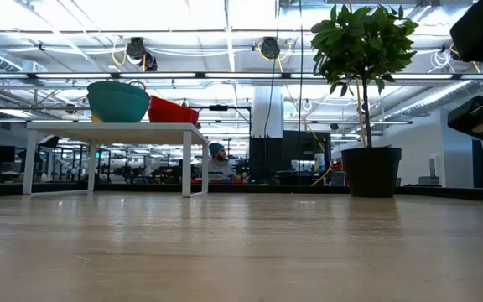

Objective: Pick & Place Mini bowls
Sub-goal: Stack the white patterned bowl on the white patterned bowl on the shelf, then return to home position

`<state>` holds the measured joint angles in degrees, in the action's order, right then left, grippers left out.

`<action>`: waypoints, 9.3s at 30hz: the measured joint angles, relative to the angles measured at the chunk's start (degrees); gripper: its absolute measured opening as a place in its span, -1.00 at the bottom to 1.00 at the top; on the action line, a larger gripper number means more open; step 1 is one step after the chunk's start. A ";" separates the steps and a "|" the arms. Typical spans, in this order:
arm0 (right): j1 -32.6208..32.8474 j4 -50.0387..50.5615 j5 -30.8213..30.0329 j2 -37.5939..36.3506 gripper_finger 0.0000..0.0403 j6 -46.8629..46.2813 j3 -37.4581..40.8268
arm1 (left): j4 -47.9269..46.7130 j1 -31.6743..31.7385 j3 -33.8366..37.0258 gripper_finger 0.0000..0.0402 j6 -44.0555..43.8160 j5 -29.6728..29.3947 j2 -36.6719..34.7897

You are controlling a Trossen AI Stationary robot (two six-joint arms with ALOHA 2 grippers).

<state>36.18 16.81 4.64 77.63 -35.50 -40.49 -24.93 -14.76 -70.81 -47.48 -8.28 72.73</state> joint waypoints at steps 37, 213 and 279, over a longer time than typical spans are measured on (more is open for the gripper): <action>-32.21 -22.15 3.17 21.61 -0.97 14.38 -16.49 | 3.47 -8.97 0.00 0.05 -3.38 -4.80 0.00; -7.99 -62.79 -27.05 -39.64 -0.08 3.38 39.69 | -41.26 33.15 -0.02 -0.77 26.81 -15.03 -3.63; -8.00 -61.73 -27.06 -45.88 -0.08 3.41 39.69 | -25.17 19.17 -0.07 0.09 25.90 -6.35 -33.85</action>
<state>28.18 -44.92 -22.41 31.76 -32.10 -0.80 -50.10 4.41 -70.87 -21.59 -14.63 38.88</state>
